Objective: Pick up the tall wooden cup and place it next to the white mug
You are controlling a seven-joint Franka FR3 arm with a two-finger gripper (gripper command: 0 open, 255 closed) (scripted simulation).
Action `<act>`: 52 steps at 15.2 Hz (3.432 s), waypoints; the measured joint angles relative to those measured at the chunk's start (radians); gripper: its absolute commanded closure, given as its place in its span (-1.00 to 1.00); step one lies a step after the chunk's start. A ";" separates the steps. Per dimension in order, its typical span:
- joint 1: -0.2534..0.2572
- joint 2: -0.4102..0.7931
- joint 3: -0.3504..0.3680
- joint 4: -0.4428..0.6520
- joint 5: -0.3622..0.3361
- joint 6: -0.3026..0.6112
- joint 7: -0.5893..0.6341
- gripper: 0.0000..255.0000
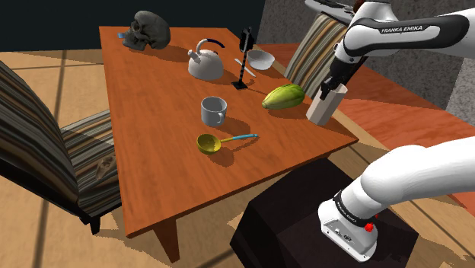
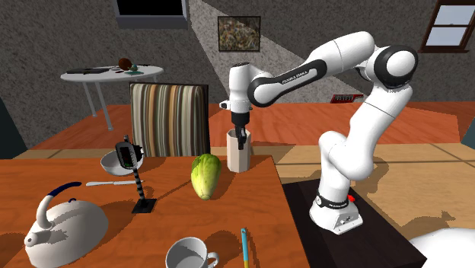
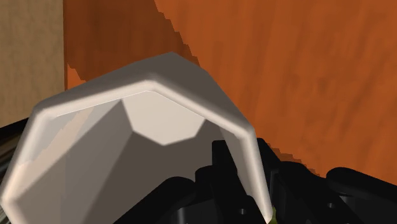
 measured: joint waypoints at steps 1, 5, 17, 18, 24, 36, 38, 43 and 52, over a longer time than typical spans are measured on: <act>0.000 0.000 0.000 0.000 0.000 0.000 0.000 1.00; 0.001 -0.008 0.006 0.033 0.003 -0.042 -0.001 1.00; 0.007 -0.030 0.026 0.178 0.016 -0.207 -0.005 1.00; 0.008 -0.029 0.028 0.193 0.017 -0.222 -0.005 1.00; 0.011 -0.021 0.034 0.275 0.025 -0.297 -0.010 1.00; 0.019 0.012 0.045 0.466 0.038 -0.455 -0.021 1.00; 0.020 0.017 0.046 0.497 0.040 -0.481 -0.022 1.00; 0.024 0.042 0.049 0.588 0.047 -0.547 -0.027 1.00; 0.036 0.102 0.063 0.729 0.065 -0.630 -0.016 1.00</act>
